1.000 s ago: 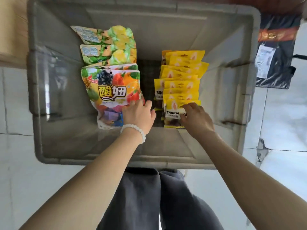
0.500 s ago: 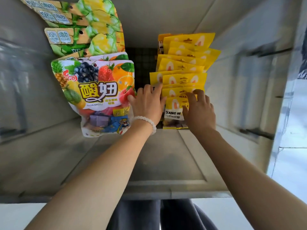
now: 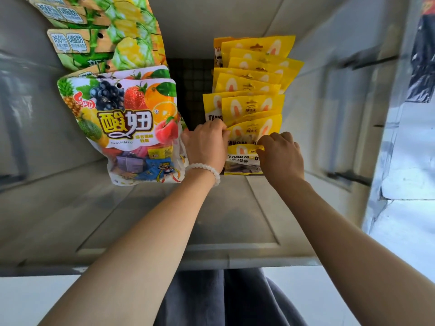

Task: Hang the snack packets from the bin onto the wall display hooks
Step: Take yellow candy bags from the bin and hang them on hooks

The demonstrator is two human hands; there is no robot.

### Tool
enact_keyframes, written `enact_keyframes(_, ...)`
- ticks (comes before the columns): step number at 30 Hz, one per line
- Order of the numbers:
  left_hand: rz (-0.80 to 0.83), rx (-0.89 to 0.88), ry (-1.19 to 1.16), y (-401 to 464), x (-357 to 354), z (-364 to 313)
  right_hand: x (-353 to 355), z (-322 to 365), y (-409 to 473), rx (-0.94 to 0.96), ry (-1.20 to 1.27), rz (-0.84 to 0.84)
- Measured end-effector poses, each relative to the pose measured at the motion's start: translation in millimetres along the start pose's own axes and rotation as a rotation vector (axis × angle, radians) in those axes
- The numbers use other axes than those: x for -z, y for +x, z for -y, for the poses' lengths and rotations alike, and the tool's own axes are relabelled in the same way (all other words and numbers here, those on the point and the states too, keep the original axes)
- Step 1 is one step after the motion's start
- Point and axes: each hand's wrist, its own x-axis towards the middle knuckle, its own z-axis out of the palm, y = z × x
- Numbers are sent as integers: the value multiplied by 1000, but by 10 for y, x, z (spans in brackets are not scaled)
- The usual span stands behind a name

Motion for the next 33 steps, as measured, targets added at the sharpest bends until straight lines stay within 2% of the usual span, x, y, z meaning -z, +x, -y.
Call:
enact_keyframes(3,10,-22,-62,-75,51,31,82,-17,-72,1,26,37)
enact_keyframes(8,115,-121,-162,-444,316,77,335,25,-394,33,29,113)
enact_keyframes(11,110,-167,-135,-682,563,29,516,76,-653,62,112,58)
enact_keyframes(17,78,-83,-108,-1070,1414,-149,1211,239,-1182,136,135,-69)
enact_keyframes(23,-25,-96,-41,-1492,2635,-466,2186,426,-1906,231,92,-217)
enact_keyframes(29,-232,-183,11,-1939,3938,-975,3372,605,-2652,347,105,-373)
enact_keyframes(33,-357,-166,-22,-2182,4761,-1303,4181,789,-3143,414,124,-496)
